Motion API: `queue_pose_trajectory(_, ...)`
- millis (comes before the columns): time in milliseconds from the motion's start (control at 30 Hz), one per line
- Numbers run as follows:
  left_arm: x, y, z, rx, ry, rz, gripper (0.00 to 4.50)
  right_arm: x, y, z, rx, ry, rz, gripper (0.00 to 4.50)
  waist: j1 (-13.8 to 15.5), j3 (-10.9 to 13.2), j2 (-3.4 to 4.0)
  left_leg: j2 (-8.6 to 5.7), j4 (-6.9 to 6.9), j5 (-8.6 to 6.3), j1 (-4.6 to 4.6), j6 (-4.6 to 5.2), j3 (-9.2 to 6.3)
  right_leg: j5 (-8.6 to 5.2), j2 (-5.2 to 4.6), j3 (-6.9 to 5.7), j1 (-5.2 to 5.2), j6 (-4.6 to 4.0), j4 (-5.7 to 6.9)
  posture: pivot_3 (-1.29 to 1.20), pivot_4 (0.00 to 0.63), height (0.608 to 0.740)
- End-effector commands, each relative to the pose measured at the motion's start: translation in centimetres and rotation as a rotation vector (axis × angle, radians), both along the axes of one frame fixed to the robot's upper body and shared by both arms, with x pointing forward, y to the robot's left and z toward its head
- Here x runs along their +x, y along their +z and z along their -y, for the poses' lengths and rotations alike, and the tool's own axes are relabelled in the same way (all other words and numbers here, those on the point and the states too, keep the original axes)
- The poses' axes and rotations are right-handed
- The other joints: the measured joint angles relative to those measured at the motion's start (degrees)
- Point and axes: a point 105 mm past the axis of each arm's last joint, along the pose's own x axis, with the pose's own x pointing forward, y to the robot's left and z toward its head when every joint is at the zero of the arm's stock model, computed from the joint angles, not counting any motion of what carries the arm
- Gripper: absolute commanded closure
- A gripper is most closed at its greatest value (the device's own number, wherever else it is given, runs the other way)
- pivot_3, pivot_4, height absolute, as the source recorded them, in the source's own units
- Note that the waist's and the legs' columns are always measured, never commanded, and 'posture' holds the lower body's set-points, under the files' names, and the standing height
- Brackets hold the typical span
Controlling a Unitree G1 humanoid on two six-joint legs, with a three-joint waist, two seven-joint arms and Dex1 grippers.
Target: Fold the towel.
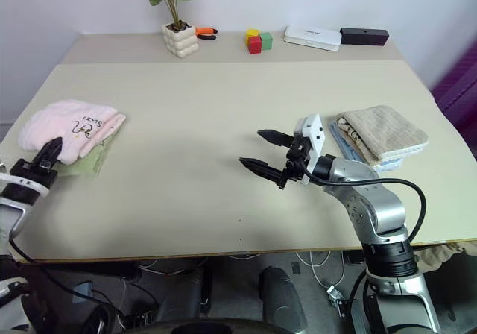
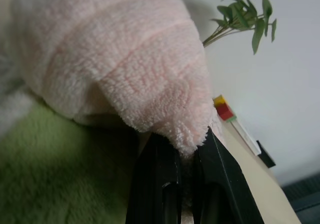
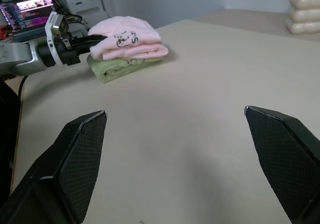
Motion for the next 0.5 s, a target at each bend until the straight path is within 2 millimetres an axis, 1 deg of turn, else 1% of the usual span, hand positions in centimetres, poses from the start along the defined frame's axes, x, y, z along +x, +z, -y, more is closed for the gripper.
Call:
queue_pose_trajectory(33,-0.6,1.7,0.4,-0.003,0.006,0.052,3.5,-0.1,1.2,-0.3,0.012,0.016,0.06,0.0,0.0,0.0,0.0,0.0,0.01,0.0,0.0,0.0,0.0,0.0,0.01,0.0,0.0,0.0,0.01,0.0,0.15,0.74)
queue_pose_trajectory(67,-0.7,1.8,0.5,-0.006,0.003,0.058,3.11,-0.1,1.1,-0.3,0.01,0.016,0.06,0.0,-0.1,0.0,0.0,0.0,0.0,0.0,0.0,0.0,-0.01,0.0,0.01,0.0,0.0,0.0,0.01,0.0,0.15,0.74)
queue_pose_trajectory(100,-0.8,1.9,0.6,-0.016,0.006,0.062,2.54,-0.1,1.1,-0.3,0.011,0.016,0.06,0.0,-0.1,0.0,0.0,0.0,0.0,0.0,0.0,0.0,0.0,0.0,0.01,0.0,0.0,0.0,0.01,0.0,0.15,0.74)
queue_pose_trajectory(267,-1.3,3.4,1.3,-0.073,-0.025,0.136,0.04,0.0,1.0,-0.4,0.004,0.016,0.063,0.0,0.0,0.0,0.0,0.0,0.03,0.0,0.0,0.0,0.0,0.0,0.03,0.0,0.01,0.0,0.0,0.0,0.15,0.74)
queue_pose_trajectory(367,-2.0,4.3,1.9,-0.119,-0.051,0.2,0.01,0.1,1.0,-0.3,0.002,0.015,0.063,0.0,0.0,0.0,0.0,0.0,0.02,0.0,0.01,0.0,-0.01,0.0,0.03,0.0,0.01,0.0,0.0,0.0,0.15,0.74)
queue_pose_trajectory(500,-3.2,4.5,2.6,-0.16,-0.035,0.228,0.01,0.1,0.8,-0.2,-0.001,0.013,0.063,0.0,-0.1,0.0,0.0,0.0,0.02,0.0,0.0,0.0,0.0,0.0,0.03,0.01,0.01,0.0,0.0,0.0,0.15,0.74)
